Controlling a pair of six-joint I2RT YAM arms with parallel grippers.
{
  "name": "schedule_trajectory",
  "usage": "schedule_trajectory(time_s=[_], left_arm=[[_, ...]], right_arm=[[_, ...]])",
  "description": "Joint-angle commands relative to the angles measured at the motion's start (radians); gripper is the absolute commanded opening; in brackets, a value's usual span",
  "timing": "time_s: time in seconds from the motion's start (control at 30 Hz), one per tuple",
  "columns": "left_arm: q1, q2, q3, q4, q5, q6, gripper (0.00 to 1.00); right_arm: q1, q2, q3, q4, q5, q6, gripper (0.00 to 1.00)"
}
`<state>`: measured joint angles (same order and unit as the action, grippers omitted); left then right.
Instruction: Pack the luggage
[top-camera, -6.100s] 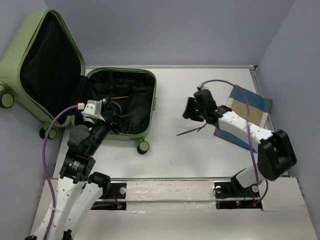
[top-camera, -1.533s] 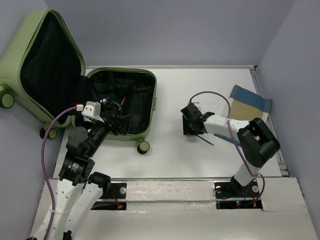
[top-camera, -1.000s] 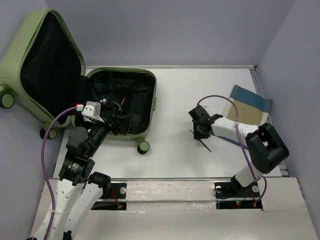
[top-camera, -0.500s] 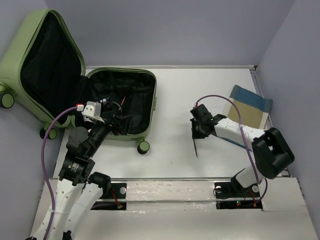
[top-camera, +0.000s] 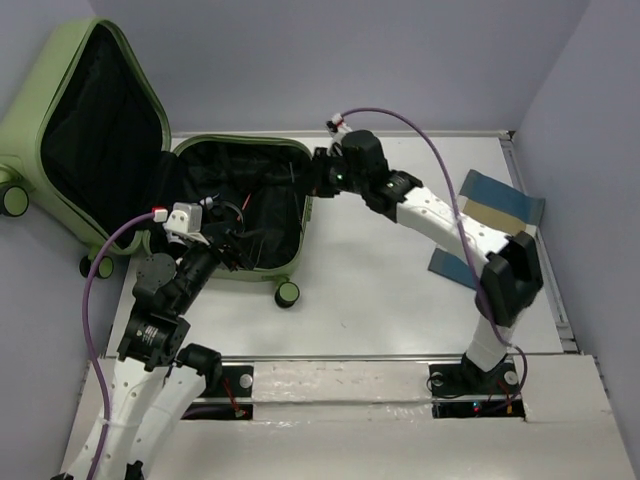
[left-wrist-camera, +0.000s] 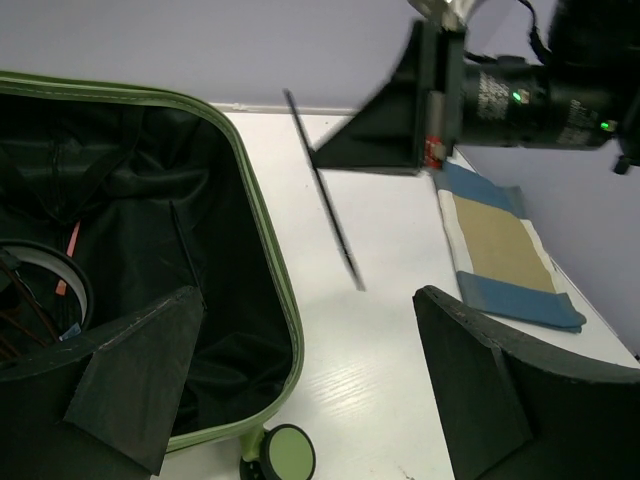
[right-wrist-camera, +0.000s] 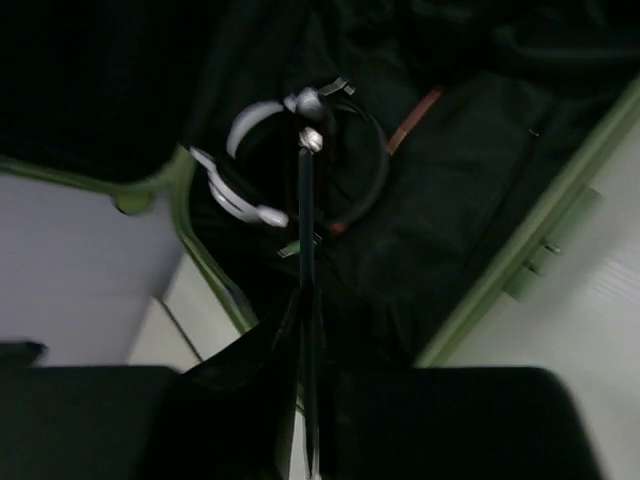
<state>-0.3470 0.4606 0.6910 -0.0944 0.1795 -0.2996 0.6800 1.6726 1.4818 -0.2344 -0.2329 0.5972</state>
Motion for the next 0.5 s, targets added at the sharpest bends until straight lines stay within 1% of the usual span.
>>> schedule_trajectory(time_s=[0.0, 0.03, 0.07, 0.1, 0.13, 0.17, 0.2, 0.23, 0.27, 0.3, 0.33, 0.37, 0.4, 0.43, 0.47], left_arm=[[-0.001, -0.010, 0.027, 0.035, -0.006, 0.011, 0.99], [-0.001, -0.011, 0.025, 0.033, -0.012, 0.011, 0.99], [-0.001, -0.011, 0.025, 0.032, -0.011, 0.011, 0.99], [-0.003, -0.011, 0.027, 0.032, -0.009, 0.013, 0.99], [-0.003, -0.011, 0.025, 0.032, 0.000, 0.011, 0.99], [-0.004, -0.013, 0.027, 0.036, 0.003, 0.011, 0.99], [-0.006, -0.013, 0.025, 0.039, 0.006, 0.010, 0.99], [-0.007, -0.014, 0.025, 0.039, 0.009, 0.010, 0.99], [-0.012, -0.017, 0.024, 0.039, 0.009, 0.010, 0.99], [-0.014, -0.019, 0.024, 0.041, 0.008, 0.010, 0.99], [-0.015, -0.019, 0.022, 0.039, 0.005, 0.008, 0.99], [-0.018, -0.026, 0.025, 0.035, -0.009, -0.001, 0.99], [-0.018, -0.030, 0.025, 0.030, -0.026, -0.001, 0.99], [-0.020, -0.031, 0.028, 0.025, -0.038, -0.004, 0.99], [-0.020, -0.034, 0.030, 0.022, -0.049, -0.003, 0.99]], right_arm=[[0.035, 0.246, 0.310, 0.095, -0.132, 0.108, 0.53], [0.035, 0.260, 0.316, 0.090, -0.117, 0.104, 0.73], [0.018, 0.247, 0.301, 0.089, -0.106, 0.098, 0.79], [0.001, 0.224, 0.225, 0.095, -0.106, 0.086, 0.82], [-0.040, 0.190, 0.166, 0.102, -0.088, 0.079, 0.82], [-0.066, 0.102, 0.099, 0.113, -0.066, 0.067, 0.82], [-0.098, 0.051, 0.028, 0.124, -0.045, 0.062, 0.82], [-0.181, -0.002, -0.108, 0.121, -0.002, 0.055, 0.81], [-0.229, -0.055, -0.174, 0.112, 0.036, 0.037, 0.80], [-0.282, -0.156, -0.234, 0.063, 0.075, 0.029, 0.78], [-0.336, -0.203, -0.288, 0.031, 0.125, 0.013, 0.74], [-0.440, -0.276, -0.378, -0.041, 0.270, -0.022, 0.69], [-0.491, -0.277, -0.414, -0.071, 0.347, -0.040, 0.67], [-0.544, -0.325, -0.448, -0.091, 0.416, -0.060, 0.66], [-0.633, -0.338, -0.498, -0.100, 0.497, -0.085, 0.64]])
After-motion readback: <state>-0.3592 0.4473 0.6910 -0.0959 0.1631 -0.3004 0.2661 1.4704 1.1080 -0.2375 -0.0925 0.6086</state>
